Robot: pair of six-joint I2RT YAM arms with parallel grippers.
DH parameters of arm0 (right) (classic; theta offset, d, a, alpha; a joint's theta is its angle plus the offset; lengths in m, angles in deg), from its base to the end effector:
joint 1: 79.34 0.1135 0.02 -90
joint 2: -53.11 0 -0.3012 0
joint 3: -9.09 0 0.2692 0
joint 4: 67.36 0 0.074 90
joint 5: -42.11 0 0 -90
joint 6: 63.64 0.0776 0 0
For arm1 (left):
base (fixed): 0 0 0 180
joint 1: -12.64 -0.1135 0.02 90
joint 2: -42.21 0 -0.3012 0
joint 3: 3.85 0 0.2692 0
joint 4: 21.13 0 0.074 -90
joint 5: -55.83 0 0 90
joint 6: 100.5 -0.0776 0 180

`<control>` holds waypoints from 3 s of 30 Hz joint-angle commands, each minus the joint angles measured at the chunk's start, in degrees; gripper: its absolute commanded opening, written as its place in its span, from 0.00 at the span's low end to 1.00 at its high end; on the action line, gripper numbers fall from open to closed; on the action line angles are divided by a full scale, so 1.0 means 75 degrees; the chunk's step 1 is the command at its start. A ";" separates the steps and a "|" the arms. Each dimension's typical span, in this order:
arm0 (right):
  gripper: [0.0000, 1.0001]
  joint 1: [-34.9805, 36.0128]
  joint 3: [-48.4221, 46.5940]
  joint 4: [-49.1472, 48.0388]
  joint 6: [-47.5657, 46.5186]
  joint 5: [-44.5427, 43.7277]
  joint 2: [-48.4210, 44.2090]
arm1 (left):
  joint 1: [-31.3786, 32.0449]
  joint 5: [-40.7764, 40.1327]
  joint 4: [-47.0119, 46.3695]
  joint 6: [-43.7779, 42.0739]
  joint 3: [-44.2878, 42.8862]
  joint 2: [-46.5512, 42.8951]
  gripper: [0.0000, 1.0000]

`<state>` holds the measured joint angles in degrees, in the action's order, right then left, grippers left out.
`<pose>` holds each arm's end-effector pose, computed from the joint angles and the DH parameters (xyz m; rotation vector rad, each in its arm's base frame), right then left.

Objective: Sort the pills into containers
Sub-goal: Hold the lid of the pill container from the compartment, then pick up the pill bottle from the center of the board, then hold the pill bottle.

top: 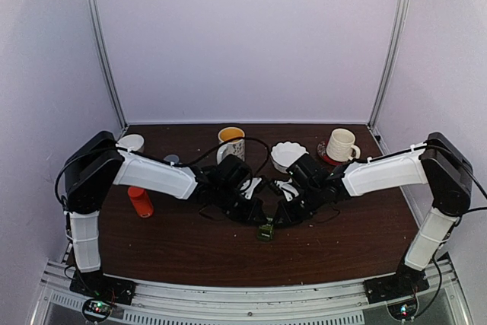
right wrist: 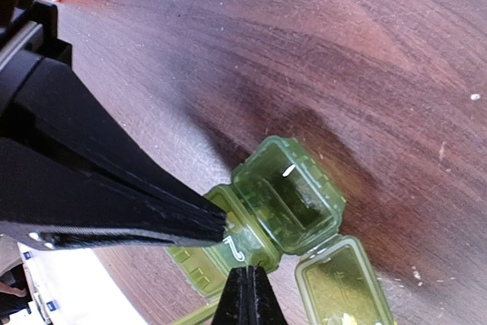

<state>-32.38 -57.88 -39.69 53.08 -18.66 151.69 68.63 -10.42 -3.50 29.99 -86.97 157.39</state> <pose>0.2225 0.2938 0.1484 -0.6958 2.7462 1.0551 0.2370 -0.4072 0.1326 0.5805 2.6933 -1.1368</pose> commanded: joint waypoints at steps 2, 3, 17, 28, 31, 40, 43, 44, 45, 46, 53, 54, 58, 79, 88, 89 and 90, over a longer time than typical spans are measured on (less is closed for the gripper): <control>0.00 0.0067 -0.0400 0.0249 -0.0344 -0.0494 -0.0587 | -0.0010 -0.0320 0.0838 -0.0532 -0.0548 -0.0527 0.00; 0.00 0.0067 -0.0421 0.0339 -0.0351 -0.0575 -0.0707 | -0.0032 -0.0398 0.0936 -0.0576 -0.0603 -0.0662 0.00; 0.38 0.0406 -0.0697 0.1200 -0.0233 -0.2333 -0.2073 | -0.0935 -0.2208 0.1842 -0.1101 0.0488 -0.2670 0.27; 0.76 0.0505 -0.0737 0.0814 -0.0043 -0.3058 -0.2277 | -0.2029 -0.4708 0.4050 -0.1780 0.0136 -0.3797 0.81; 0.95 0.0577 -0.0704 0.0796 -0.0047 -0.3355 -0.2380 | -0.2330 -0.5160 0.4329 -0.1968 0.0079 -0.3992 0.97; 1.00 0.0618 -0.0632 0.0659 -0.0070 -0.3816 -0.2654 | -0.3343 -0.5164 0.4707 -0.2439 -0.0429 -0.3159 0.98; 1.00 0.0632 -0.0594 0.0595 -0.0082 -0.3784 -0.2668 | -0.3538 -0.5060 0.4622 -0.2563 -0.0596 -0.2865 0.98; 1.00 0.0633 -0.0585 0.0596 -0.0081 -0.3781 -0.2668 | -0.3615 -0.5001 0.4626 -0.2598 -0.0675 -0.2747 0.98; 1.00 0.0630 -0.0572 0.0585 -0.0082 -0.3781 -0.2667 | -0.3707 -0.4941 0.4672 -0.2624 -0.0757 -0.2636 0.98; 1.00 0.0630 -0.0561 0.0582 -0.0082 -0.3781 -0.2664 | -0.3809 -0.4856 0.4709 -0.2647 -0.0850 -0.2530 0.97; 0.99 0.0629 -0.0465 0.0566 -0.0100 -0.3835 -0.2656 | -0.4193 -0.4209 0.4740 -0.2930 -0.1262 -0.2107 0.87; 0.99 0.0629 -0.0481 0.0566 -0.0103 -0.3839 -0.2629 | -0.4204 -0.4124 0.4744 -0.2966 -0.1309 -0.2039 0.85; 0.98 0.0629 -0.0555 0.0612 -0.0117 -0.3828 -0.2586 | -0.4251 -0.4052 0.4827 -0.2995 -0.1456 -0.1761 0.78; 0.97 0.0629 -0.0858 0.0658 -0.0300 -0.3732 -0.2510 | -0.4277 -0.3632 0.6273 -0.3423 -0.2525 -0.2358 0.46; 0.96 0.0804 -0.0901 -0.0784 -0.1063 -0.1667 -0.2717 | -0.4089 0.0516 0.6333 -0.3916 -0.2409 -0.3918 0.39; 0.97 0.0891 -0.0936 -0.0925 -0.1131 -0.1590 -0.2707 | -0.4018 0.0936 0.6337 -0.3973 -0.2431 -0.4023 0.39; 0.98 0.0978 -0.0986 -0.1035 -0.1193 -0.1601 -0.2704 | -0.3943 0.1335 0.6331 -0.4018 -0.2444 -0.4140 0.38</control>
<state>-27.18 -62.88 -40.72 47.72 -37.30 132.83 37.46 -17.77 44.57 2.49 -103.80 130.15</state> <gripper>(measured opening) 0.965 0.544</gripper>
